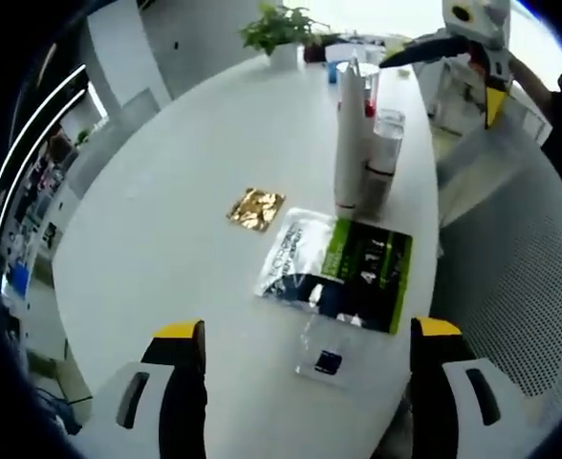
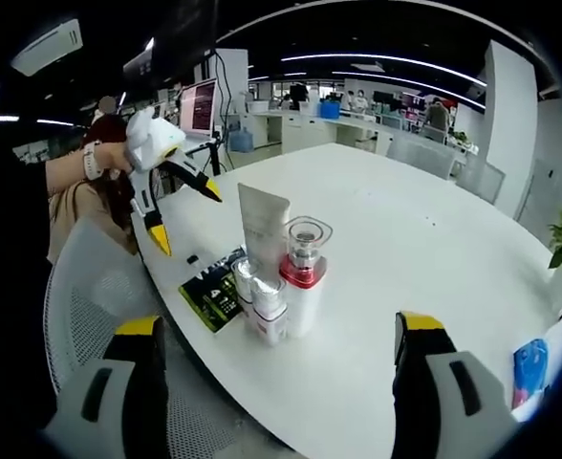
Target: Arrange the skincare products in the storage area until every visible bottle or jar stands upright without overlapping.
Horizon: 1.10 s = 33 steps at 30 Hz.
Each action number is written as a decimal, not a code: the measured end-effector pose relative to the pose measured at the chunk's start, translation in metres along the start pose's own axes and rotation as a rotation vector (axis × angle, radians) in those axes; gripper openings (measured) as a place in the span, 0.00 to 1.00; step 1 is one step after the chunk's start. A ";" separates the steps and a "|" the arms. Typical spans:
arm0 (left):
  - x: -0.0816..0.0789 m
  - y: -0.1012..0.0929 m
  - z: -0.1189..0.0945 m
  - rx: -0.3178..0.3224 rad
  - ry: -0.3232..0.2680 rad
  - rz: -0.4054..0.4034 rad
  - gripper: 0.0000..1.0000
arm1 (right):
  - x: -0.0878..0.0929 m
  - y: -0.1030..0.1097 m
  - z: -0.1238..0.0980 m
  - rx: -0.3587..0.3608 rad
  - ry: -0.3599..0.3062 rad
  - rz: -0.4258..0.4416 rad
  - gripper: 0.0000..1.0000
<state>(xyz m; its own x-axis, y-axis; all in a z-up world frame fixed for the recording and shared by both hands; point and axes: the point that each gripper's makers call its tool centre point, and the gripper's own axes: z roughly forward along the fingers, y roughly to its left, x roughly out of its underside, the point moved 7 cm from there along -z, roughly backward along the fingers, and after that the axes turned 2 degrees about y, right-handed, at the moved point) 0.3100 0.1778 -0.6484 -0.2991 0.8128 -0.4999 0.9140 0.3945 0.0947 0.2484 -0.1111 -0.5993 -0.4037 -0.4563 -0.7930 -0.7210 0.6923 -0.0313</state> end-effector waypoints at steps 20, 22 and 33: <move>0.017 -0.010 -0.010 -0.017 -0.029 -0.119 0.97 | -0.004 -0.004 0.011 -0.040 0.039 -0.007 1.00; 0.018 -0.011 -0.013 -0.026 -0.021 -0.121 0.97 | -0.004 -0.004 0.012 -0.041 0.043 -0.009 1.00; 0.015 -0.008 -0.023 -0.052 -0.059 -0.130 0.97 | -0.003 -0.006 0.021 -0.055 0.067 -0.013 1.00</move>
<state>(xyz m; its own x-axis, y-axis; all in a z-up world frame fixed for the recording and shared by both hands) 0.2914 0.1969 -0.6370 -0.3958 0.7276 -0.5602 0.8529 0.5175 0.0695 0.2662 -0.1024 -0.6092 -0.4297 -0.5026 -0.7502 -0.7555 0.6551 -0.0061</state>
